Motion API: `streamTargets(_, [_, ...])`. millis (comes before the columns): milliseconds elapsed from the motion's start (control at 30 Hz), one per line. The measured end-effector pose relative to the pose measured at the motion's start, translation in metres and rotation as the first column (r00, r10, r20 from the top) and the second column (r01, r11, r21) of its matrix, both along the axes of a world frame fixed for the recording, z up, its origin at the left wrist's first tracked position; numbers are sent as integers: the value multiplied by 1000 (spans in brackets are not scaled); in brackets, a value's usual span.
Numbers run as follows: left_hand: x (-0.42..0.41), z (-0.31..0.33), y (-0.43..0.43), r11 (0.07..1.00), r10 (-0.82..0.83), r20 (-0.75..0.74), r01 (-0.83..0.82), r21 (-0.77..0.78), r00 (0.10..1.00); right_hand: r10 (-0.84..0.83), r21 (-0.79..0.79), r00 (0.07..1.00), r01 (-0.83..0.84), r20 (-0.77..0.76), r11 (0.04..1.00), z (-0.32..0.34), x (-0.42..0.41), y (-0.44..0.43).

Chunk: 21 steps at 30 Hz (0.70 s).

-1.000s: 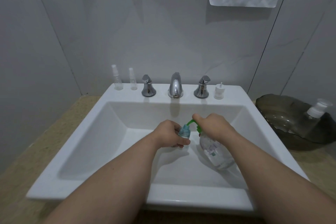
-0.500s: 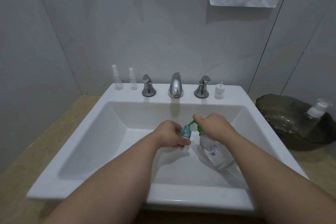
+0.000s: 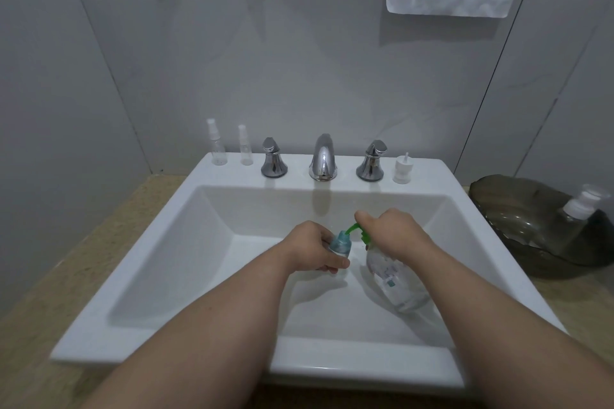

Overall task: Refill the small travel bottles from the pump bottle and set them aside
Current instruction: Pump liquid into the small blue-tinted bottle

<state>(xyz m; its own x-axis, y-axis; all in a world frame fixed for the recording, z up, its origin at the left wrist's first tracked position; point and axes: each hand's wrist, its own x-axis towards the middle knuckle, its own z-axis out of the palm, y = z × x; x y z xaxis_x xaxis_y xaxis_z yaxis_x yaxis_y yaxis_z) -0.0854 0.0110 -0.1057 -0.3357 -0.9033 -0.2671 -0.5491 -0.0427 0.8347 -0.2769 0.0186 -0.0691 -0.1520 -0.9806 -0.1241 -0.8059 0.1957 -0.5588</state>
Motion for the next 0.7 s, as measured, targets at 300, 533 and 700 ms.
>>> streamTargets(300, [0, -2, -3, 1000, 23, 9, -23, 5, 1000, 9, 13, 1000, -9, -20, 1000, 0, 0, 4])
streamTargets(533, [0, -2, -3, 999, 39, -10, -39, 10, 999, -33, 9, 999, 33, -9, 999, -2, -1, 0])
streamTargets(700, [-1, -2, -3, 999, 38, -29, -37, 15, 999, -50, 11, 999, 50, -7, 999, -4, -1, -2])
